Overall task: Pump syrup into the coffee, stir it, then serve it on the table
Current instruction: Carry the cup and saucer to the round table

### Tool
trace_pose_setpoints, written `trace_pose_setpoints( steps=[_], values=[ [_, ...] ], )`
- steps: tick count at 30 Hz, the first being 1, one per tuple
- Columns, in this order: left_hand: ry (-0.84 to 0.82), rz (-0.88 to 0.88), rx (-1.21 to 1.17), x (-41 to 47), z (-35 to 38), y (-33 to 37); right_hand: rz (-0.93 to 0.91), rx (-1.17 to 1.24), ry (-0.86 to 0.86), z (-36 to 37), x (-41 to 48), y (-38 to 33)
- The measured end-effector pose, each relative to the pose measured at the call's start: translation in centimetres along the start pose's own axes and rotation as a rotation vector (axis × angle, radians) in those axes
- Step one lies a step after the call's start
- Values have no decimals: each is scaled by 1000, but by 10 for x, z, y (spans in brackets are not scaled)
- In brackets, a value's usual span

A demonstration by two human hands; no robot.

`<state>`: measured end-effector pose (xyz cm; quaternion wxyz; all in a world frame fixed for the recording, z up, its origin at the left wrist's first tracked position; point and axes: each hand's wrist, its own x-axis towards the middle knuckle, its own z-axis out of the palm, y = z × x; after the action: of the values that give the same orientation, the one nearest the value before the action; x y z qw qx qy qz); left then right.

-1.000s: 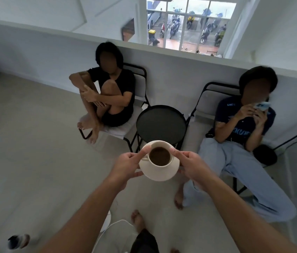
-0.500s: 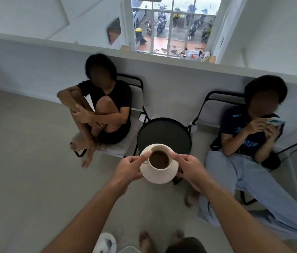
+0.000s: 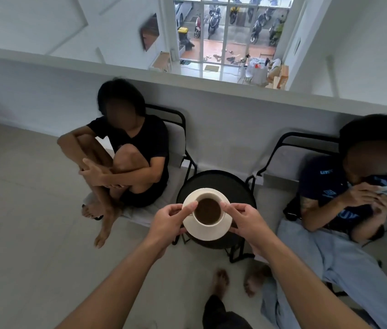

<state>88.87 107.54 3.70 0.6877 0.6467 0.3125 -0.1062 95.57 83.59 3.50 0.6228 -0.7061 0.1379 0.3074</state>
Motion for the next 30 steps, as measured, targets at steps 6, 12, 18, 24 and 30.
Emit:
trace_pose_setpoints(
  steps=[6, 12, 18, 24, 30],
  values=[
    [28, -41, 5, 68, 24, 15, -24, -75, 26, -24, 74, -8],
    [4, -104, 100, 137, 45, 22, 43, -63, 72, -38, 142, 8],
    [-22, -167, 202, 205, 52, -10, 113, -50, 77, -44, 208, 44],
    [-51, -226, 254, 266, 60, -58, 179, -48, 87, -49, 265, 91],
    [-55, -273, 271, 316, 69, -104, 241, 15, 94, -50, 312, 132]
  ],
)
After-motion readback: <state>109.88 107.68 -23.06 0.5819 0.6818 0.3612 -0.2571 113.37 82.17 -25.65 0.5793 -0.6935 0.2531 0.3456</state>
